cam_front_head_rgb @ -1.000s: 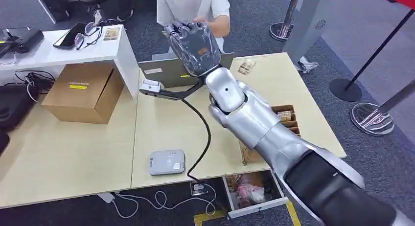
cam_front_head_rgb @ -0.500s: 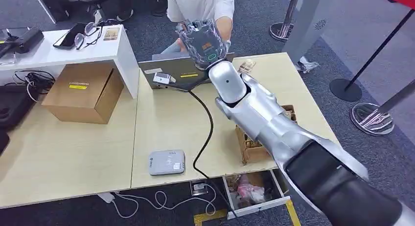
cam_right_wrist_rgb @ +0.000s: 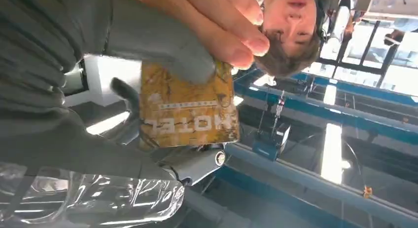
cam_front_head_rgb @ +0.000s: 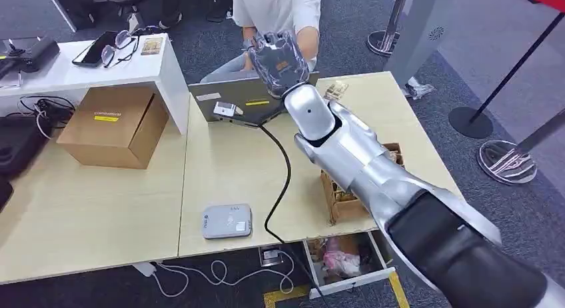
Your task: Pass the card to the sensor for recognition and then transmit it.
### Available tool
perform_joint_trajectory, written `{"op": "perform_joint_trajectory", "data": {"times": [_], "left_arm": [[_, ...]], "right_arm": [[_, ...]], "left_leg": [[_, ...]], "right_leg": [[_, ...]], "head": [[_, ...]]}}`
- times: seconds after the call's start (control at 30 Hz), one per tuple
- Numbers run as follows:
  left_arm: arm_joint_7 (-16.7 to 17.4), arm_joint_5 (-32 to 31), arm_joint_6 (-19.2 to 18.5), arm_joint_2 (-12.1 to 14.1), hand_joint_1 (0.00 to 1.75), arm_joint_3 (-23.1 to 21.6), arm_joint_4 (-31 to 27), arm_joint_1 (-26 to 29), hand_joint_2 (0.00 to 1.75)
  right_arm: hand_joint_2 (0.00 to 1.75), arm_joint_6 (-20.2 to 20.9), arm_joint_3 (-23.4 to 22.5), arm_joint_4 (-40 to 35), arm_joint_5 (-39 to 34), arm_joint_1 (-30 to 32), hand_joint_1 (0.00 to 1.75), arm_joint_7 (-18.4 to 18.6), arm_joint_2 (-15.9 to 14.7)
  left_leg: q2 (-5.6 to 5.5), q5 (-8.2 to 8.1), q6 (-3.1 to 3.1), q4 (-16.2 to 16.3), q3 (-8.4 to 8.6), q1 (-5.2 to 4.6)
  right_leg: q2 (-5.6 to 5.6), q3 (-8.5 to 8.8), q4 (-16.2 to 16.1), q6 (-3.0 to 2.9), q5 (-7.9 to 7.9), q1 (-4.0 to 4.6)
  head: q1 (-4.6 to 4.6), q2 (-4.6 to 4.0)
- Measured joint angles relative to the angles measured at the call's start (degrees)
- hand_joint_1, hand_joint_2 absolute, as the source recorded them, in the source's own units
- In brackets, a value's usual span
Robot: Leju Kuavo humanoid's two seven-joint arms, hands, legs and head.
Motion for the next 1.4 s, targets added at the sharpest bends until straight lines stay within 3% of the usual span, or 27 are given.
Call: {"op": "perform_joint_trajectory", "data": {"times": [0.17,0.33,0.6,0.83,1.07,1.2,1.4], "left_arm": [[-0.15,-0.44,0.0,-0.04,0.0,0.0,0.0,0.0,0.0],[-0.24,-0.7,0.15,-0.15,0.0,0.0,0.0,-0.02,0.0],[-0.35,0.88,0.68,-0.42,0.0,0.0,0.0,-0.12,0.0],[-0.39,1.24,0.72,-0.63,0.0,0.0,0.0,-0.16,0.0],[-0.39,4.44,1.71,-0.87,0.0,0.0,0.0,-0.17,0.0],[0.37,6.34,1.66,-0.87,0.0,0.0,0.0,-0.13,0.0],[0.79,6.54,0.39,-0.85,0.0,0.0,0.0,0.25,0.0]], "right_arm": [[0.0,-1.07,-1.55,0.07,-3.79,0.34,0.0,-0.74,-0.02],[0.0,-4.5,-5.94,-1.59,-9.94,1.85,0.0,-4.78,-0.02],[0.0,-6.6,-11.19,-9.03,-18.78,6.1,0.0,-11.43,-0.28],[0.0,-6.56,-12.87,-14.16,-20.21,8.96,0.0,-12.04,-1.07],[0.0,-4.87,-13.88,-21.73,-36.01,14.61,0.0,-15.37,-2.41],[0.0,-0.94,-14.16,-29.32,-46.04,20.4,0.0,-15.67,-3.67],[0.0,0.72,-14.16,-37.69,-51.5,27.54,0.0,-15.6,-5.95]], "left_leg": [[0.0,0.0,0.0,0.0,0.0,0.0],[0.01,0.0,0.0,0.0,0.01,0.0],[0.01,0.0,0.0,0.0,0.01,0.0],[0.02,0.0,0.0,0.0,0.02,0.0],[0.02,-0.01,-0.01,0.0,0.02,0.0],[0.01,-0.03,-0.01,-0.01,-0.01,0.0],[0.0,-0.03,-0.01,-0.01,-0.04,0.0]], "right_leg": [[0.0,0.0,0.0,0.0,0.0,0.0],[0.01,0.0,0.0,0.0,0.0,0.0],[0.01,-0.02,-0.01,0.0,0.0,0.01],[0.02,-0.03,-0.01,0.0,0.0,0.01],[0.02,-0.03,-0.01,0.0,-0.01,0.02],[0.02,-0.05,-0.02,-0.01,-0.01,0.01],[0.0,-0.09,-0.02,-0.01,-0.02,0.02]], "head": [[0.0,0.0],[0.0,0.0],[0.0,0.0],[-0.02,0.0],[-0.02,0.0],[0.0,0.0],[0.0,0.0]]}}
